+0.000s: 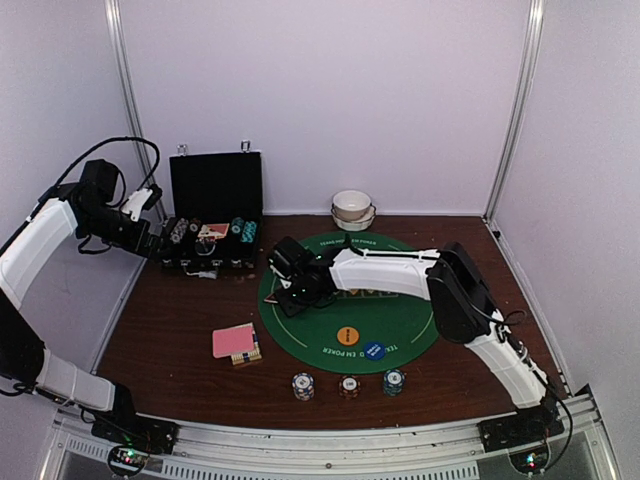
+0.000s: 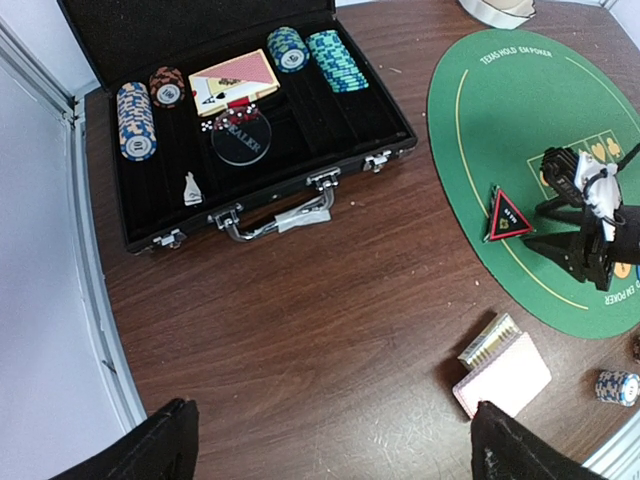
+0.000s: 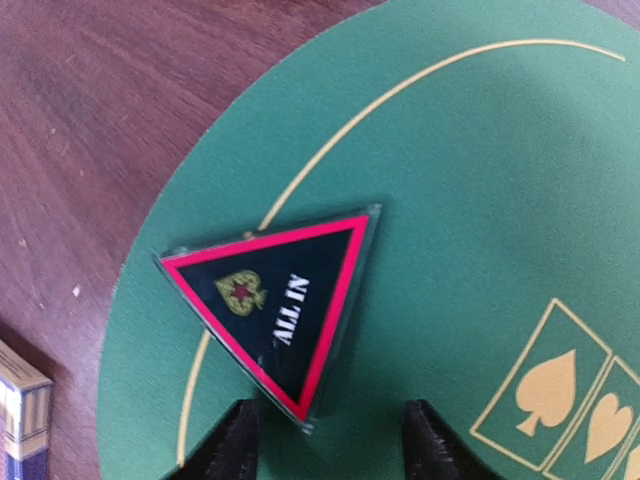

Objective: Distribute texas hold em gaming equipment

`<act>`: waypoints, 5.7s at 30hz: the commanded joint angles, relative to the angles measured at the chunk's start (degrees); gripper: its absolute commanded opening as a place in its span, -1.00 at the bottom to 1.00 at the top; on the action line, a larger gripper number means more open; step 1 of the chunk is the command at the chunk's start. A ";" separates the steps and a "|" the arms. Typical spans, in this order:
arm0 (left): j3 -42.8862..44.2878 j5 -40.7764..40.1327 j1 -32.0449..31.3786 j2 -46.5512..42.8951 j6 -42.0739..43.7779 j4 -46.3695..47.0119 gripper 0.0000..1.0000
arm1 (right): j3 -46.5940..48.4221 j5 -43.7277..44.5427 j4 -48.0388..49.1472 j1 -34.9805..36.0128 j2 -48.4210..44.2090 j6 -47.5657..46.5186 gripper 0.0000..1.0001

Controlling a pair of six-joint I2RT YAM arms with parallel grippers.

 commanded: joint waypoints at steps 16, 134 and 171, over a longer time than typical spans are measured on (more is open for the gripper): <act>3.14 2.05 0.40 -0.27 1.47 -1.19 0.95 | -47.09 3.94 9.05 1.02 -34.63 11.64 0.65; 4.75 -0.26 0.44 -3.28 5.41 -6.19 0.95 | -54.38 0.48 3.43 1.28 -38.09 6.19 0.38; 4.62 2.74 0.47 -4.82 6.26 -6.46 0.95 | -66.59 4.23 3.23 -4.33 -44.05 8.38 -0.04</act>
